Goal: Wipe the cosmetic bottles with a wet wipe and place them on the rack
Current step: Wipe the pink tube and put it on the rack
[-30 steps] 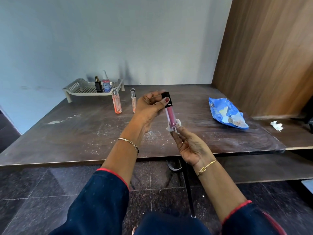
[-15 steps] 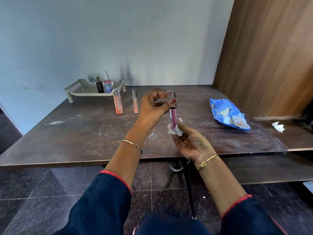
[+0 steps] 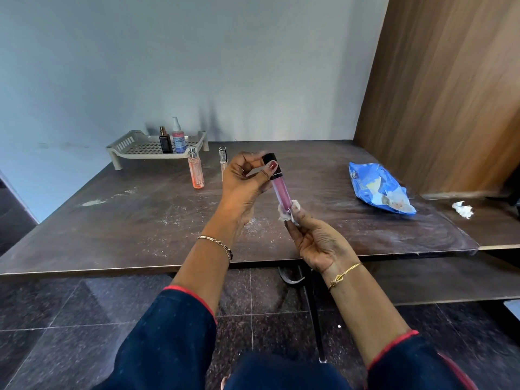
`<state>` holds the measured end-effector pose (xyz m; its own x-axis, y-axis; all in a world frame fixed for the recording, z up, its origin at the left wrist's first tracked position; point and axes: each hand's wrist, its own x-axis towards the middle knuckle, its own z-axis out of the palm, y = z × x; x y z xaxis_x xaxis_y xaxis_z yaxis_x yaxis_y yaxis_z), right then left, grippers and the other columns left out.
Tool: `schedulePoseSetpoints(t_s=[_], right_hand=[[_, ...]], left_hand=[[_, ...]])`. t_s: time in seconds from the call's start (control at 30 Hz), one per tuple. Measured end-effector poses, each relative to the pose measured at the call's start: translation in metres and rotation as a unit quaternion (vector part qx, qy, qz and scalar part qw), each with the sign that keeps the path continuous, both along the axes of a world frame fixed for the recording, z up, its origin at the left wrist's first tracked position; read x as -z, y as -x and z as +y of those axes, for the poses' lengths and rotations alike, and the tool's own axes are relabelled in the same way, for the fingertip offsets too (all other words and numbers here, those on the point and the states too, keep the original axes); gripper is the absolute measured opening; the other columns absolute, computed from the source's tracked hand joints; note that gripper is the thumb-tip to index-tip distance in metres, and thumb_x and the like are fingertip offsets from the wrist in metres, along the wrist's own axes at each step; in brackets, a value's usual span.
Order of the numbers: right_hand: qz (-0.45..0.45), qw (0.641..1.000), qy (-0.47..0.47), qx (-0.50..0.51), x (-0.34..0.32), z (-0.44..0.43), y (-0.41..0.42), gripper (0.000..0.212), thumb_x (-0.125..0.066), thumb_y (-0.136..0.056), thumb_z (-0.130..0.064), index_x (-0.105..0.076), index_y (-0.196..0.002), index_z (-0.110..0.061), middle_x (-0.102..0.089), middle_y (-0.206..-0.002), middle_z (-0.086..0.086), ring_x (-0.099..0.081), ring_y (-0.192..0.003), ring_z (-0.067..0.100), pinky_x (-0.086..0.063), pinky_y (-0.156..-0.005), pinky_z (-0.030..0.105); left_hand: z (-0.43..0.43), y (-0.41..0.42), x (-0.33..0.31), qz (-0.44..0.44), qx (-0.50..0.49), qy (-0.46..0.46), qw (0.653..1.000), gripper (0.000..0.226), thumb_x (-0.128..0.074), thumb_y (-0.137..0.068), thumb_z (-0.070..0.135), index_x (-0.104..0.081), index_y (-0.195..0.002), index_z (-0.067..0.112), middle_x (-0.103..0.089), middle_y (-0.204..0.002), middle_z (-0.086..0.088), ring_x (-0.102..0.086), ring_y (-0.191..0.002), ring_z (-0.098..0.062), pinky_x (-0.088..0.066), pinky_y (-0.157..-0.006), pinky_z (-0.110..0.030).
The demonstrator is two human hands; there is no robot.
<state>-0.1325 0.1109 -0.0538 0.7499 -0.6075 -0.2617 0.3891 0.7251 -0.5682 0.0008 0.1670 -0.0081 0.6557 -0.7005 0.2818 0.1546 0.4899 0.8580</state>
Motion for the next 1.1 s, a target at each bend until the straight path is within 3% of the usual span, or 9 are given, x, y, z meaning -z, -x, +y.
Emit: schedulePoseSetpoints(t_s=[0.23, 0.4, 0.5, 0.6, 0.8, 0.93, 1.0, 1.1], right_hand=[[0.021, 0.995, -0.072, 0.065, -0.001, 0.006, -0.012, 0.006, -0.063, -0.085, -0.004, -0.064, -0.086, 0.001, -0.068, -0.096, 0.017, -0.069, -0.072, 0.018, -0.057, -0.068, 0.027], [0.1, 0.991, -0.037, 0.075, 0.0, 0.005, -0.012, 0.015, -0.068, -0.083, -0.014, -0.06, -0.078, -0.002, -0.064, -0.057, 0.007, -0.059, -0.047, 0.008, -0.053, -0.046, 0.015], [0.088, 0.991, -0.039, 0.098, -0.002, 0.002, -0.011, 0.016, -0.068, -0.083, -0.015, -0.06, -0.078, -0.002, -0.064, -0.062, 0.008, -0.06, -0.052, 0.009, -0.053, -0.048, 0.015], [0.048, 0.989, -0.055, 0.125, -0.006, 0.002, -0.012, 0.012, -0.065, -0.085, -0.011, -0.061, -0.078, -0.002, -0.068, -0.057, 0.009, -0.065, -0.049, 0.011, -0.056, -0.051, 0.017], [0.033, 0.989, -0.052, 0.133, -0.008, 0.001, -0.013, 0.013, -0.062, -0.088, -0.009, -0.06, -0.078, -0.001, -0.069, -0.057, 0.008, -0.066, -0.05, 0.011, -0.054, -0.049, 0.015], [0.068, 0.986, -0.01, 0.149, -0.003, -0.01, -0.012, 0.009, -0.066, -0.084, -0.006, -0.06, -0.078, -0.003, -0.064, -0.076, 0.006, -0.062, -0.064, 0.011, -0.053, -0.049, 0.013], [0.08, 0.985, 0.014, 0.153, -0.003, -0.019, -0.011, 0.007, -0.068, -0.081, -0.004, -0.062, -0.083, -0.004, -0.061, -0.082, 0.004, -0.063, -0.062, 0.008, -0.052, -0.049, 0.013], [0.095, 0.983, 0.043, 0.151, -0.008, -0.035, -0.01, 0.017, -0.069, -0.08, -0.005, -0.06, -0.094, -0.006, -0.061, -0.084, 0.005, -0.061, -0.066, 0.01, -0.052, -0.047, 0.014]], left_hand=[[-0.007, 0.018, 0.001, -0.144, -0.093, -0.019, 0.985, 0.033, -0.069, -0.074, -0.012, -0.053, -0.081, 0.015, -0.064, -0.097, -0.004, -0.067, -0.082, -0.022, -0.06, -0.073, -0.037], [-0.012, 0.022, 0.0, -0.203, -0.134, -0.037, 0.969, 0.036, -0.074, -0.074, -0.003, -0.055, -0.076, 0.027, -0.067, -0.088, 0.013, -0.067, -0.072, -0.008, -0.06, -0.071, -0.033], [-0.014, 0.025, -0.002, -0.18, -0.127, -0.026, 0.975, 0.037, -0.075, -0.073, -0.005, -0.055, -0.073, 0.026, -0.069, -0.087, 0.012, -0.068, -0.072, -0.006, -0.06, -0.071, -0.033], [-0.016, 0.03, -0.005, -0.161, -0.128, -0.016, 0.978, 0.037, -0.075, -0.071, -0.007, -0.056, -0.072, 0.024, -0.07, -0.088, 0.003, -0.069, -0.079, -0.02, -0.059, -0.074, -0.038], [-0.02, 0.038, -0.008, -0.187, -0.138, -0.026, 0.972, 0.031, -0.078, -0.069, -0.002, -0.06, -0.074, 0.022, -0.07, -0.086, 0.004, -0.068, -0.077, -0.012, -0.057, -0.066, -0.02], [-0.022, 0.035, -0.009, -0.186, -0.156, -0.039, 0.969, 0.031, -0.078, -0.069, -0.002, -0.058, -0.072, 0.021, -0.069, -0.086, 0.0, -0.068, -0.08, -0.016, -0.059, -0.073, -0.031], [-0.024, 0.031, -0.013, -0.167, -0.152, -0.04, 0.973, 0.032, -0.077, -0.069, -0.005, -0.057, -0.071, 0.019, -0.068, -0.083, 0.0, -0.067, -0.083, -0.018, -0.059, -0.077, -0.036], [-0.027, 0.025, -0.016, -0.158, -0.147, -0.054, 0.975, 0.032, -0.076, -0.07, -0.007, -0.056, -0.071, 0.017, -0.065, -0.081, 0.002, -0.067, -0.088, -0.019, -0.058, -0.08, -0.038]])
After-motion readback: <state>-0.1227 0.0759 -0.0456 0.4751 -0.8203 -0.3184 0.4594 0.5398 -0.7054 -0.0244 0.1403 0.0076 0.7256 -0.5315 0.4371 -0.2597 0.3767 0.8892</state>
